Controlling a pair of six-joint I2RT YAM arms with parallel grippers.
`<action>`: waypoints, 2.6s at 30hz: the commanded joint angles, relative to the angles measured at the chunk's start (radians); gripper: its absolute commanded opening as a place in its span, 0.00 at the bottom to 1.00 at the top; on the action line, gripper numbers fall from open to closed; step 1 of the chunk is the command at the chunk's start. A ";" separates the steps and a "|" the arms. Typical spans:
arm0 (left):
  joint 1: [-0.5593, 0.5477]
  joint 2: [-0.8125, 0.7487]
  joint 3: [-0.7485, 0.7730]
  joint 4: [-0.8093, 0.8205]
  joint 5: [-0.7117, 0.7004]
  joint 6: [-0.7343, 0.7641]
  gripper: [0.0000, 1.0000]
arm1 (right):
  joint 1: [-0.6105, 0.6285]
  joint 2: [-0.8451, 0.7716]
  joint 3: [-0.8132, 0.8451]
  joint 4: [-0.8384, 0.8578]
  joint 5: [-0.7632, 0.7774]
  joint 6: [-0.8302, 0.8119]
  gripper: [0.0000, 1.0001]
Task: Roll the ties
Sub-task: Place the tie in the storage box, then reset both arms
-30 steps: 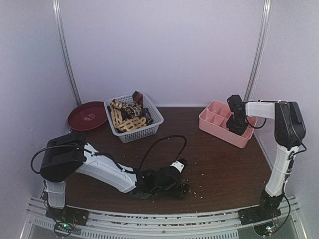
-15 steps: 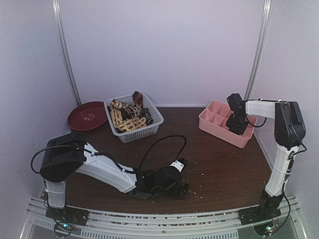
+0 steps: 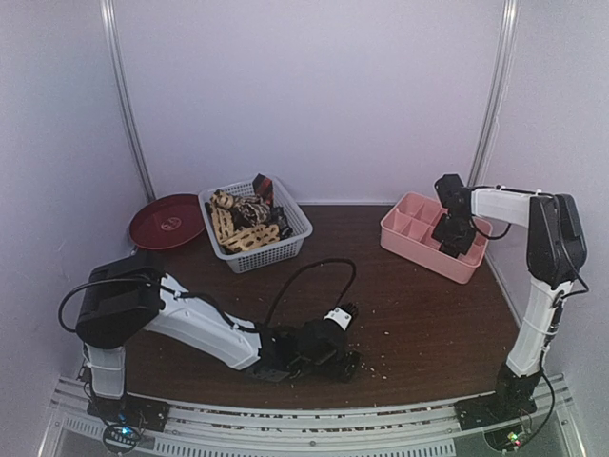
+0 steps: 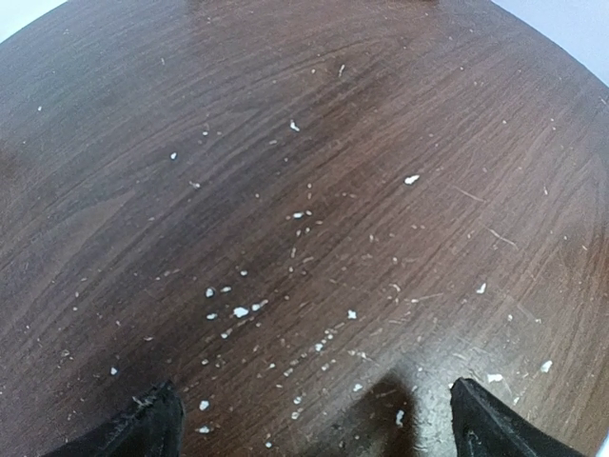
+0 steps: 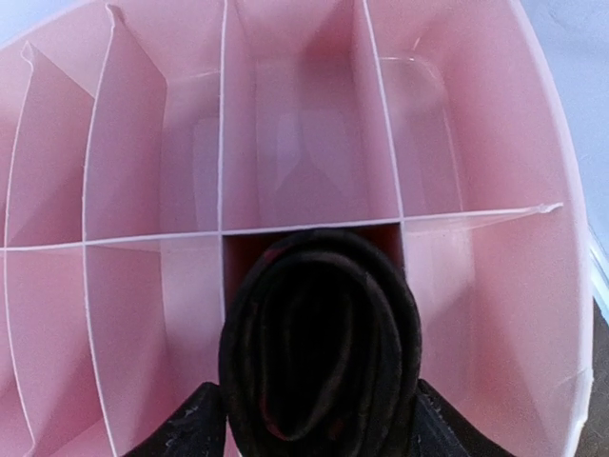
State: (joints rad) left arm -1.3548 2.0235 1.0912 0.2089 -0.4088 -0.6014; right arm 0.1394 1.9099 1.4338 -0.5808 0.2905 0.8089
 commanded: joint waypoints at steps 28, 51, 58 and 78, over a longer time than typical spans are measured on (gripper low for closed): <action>-0.009 -0.030 -0.018 0.031 -0.038 -0.012 0.98 | -0.010 -0.075 0.068 -0.022 0.153 -0.068 0.54; -0.009 0.000 0.014 -0.005 -0.057 -0.001 0.98 | -0.072 -0.019 -0.026 0.124 0.114 -0.143 0.22; -0.008 0.015 0.028 -0.015 -0.059 0.000 0.98 | -0.082 0.006 -0.045 0.168 0.056 -0.161 0.19; -0.009 0.011 0.070 -0.071 -0.090 0.019 0.98 | -0.089 0.013 -0.019 0.143 0.032 -0.163 0.17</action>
State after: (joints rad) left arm -1.3586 2.0304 1.1191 0.1490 -0.4629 -0.6014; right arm 0.0601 1.9308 1.3914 -0.3840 0.3325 0.6525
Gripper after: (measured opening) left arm 0.983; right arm 0.154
